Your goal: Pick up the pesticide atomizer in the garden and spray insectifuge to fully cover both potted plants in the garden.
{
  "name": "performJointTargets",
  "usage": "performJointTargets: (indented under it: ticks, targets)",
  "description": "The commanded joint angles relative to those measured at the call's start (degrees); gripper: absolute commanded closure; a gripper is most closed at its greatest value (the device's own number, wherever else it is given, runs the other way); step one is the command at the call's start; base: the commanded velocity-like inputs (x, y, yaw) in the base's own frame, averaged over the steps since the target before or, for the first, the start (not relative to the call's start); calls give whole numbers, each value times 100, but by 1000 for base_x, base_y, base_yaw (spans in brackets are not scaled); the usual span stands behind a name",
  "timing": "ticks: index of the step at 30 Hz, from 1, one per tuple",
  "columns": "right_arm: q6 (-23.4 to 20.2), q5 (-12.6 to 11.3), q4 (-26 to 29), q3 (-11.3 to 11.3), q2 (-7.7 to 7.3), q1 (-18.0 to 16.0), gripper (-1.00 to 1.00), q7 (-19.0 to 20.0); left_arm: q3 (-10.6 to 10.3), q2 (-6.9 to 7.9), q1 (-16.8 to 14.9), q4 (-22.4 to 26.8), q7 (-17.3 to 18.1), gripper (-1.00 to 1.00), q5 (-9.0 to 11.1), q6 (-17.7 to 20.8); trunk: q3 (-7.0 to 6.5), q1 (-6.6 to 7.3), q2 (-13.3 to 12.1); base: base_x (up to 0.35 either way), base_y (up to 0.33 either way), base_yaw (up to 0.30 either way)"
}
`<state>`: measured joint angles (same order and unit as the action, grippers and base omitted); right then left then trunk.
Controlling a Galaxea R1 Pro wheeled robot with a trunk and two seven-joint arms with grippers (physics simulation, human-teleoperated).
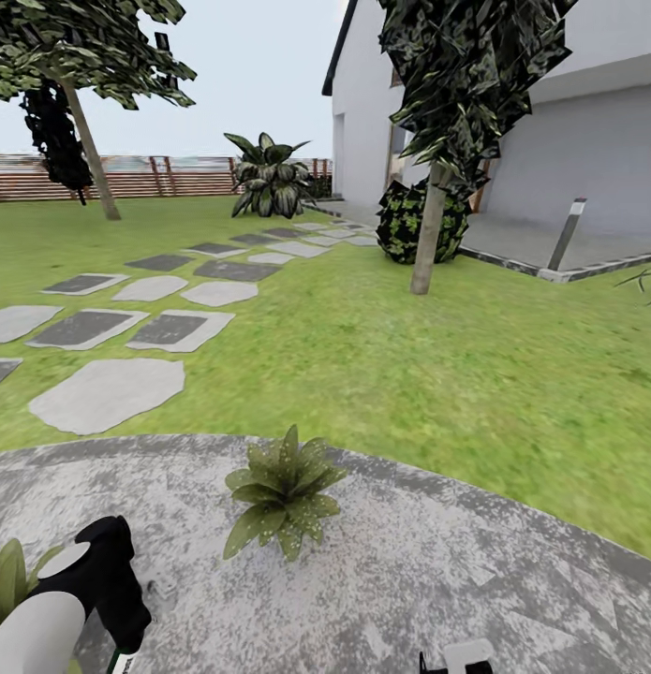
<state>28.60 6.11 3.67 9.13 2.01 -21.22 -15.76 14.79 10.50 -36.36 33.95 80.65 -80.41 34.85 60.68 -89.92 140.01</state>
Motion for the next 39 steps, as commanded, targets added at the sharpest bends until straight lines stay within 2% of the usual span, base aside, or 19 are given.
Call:
performJointTargets:
  ticks: [1, 8, 11, 13, 15, 16, 19, 25, 26, 27, 28, 33, 36, 38, 39]
  targets:
    - [5, 71, -15, 22, 4, -5, -100, -66, 23, -27, -3, 17, 39, 100, -36, 57, 5, 1, 2, 13, 45, -1]
    - [6, 99, -42, 35, -50, -5, -100, -42, 14, -72, -136, 49, 103, 100, -29, 73, 5, 1, 2, 2, 7, 0]
    - [6, 97, -42, 33, -51, -5, -100, -41, 21, -130, -446, 43, 161, 100, -21, 82, 5, 1, 2, 0, 0, 0]
    - [6, 90, -33, 29, -48, -5, -100, -51, 1, -140, -646, 42, 419, 100, -26, 85, 5, 1, 2, 0, 0, 0]
    - [6, 78, -20, 22, -34, -5, -100, -58, -35, -139, -866, 47, 866, 100, -76, 84, 5, 1, 2, 0, 0, 0]
    - [6, 77, -19, 21, -28, -5, -100, -58, -45, -135, -929, 48, 935, 100, -88, 84, 5, 1, 2, 0, 0, 0]
    - [6, 74, -16, 19, -21, -5, -100, -59, -61, -112, -1055, 50, 935, 100, -117, 73, 5, 1, 2, 0, 0, -80]
    - [3, 74, -24, 19, -25, -5, -100, -66, -90, -47, -1067, 50, 935, 100, -157, 54, 5, 1, 2, 0, 0, -248]
    - [2, 74, -24, 19, -25, -5, -100, -67, -160, -43, -1067, 50, 935, 100, -203, 54, 5, 1, 2, 6, 7, -262]
    - [-2, 74, -25, 19, -25, -5, -100, -67, -360, -40, -1063, 49, 935, 100, -428, 63, 5, 1, 2, 145, 161, -171]
    - [-2, 74, -31, 24, -25, -5, -100, -60, -431, -69, -1037, 43, 935, 100, -591, 64, 5, 1, 2, 231, 187, -36]
    - [-3, 74, -33, 24, -25, -5, -100, -62, -448, -139, -1066, 50, 935, 100, -627, 66, 5, 1, 2, 281, 32, -6]
    - [-3, 74, -33, 19, -33, -5, -100, -60, -484, -128, -1076, 52, 935, 100, -631, 53, 5, 1, 2, 62, 2, -50]
    - [-3, 74, -33, 19, -34, -5, -100, -59, -596, -99, -1075, 52, 935, 100, -631, 29, 5, 1, 2, 14, 0, -180]
    - [-3, 74, -33, 19, -34, -5, -100, -59, -778, -72, -1090, 61, 935, 100, -634, 5, 5, 1, 2, 3, 0, -244]
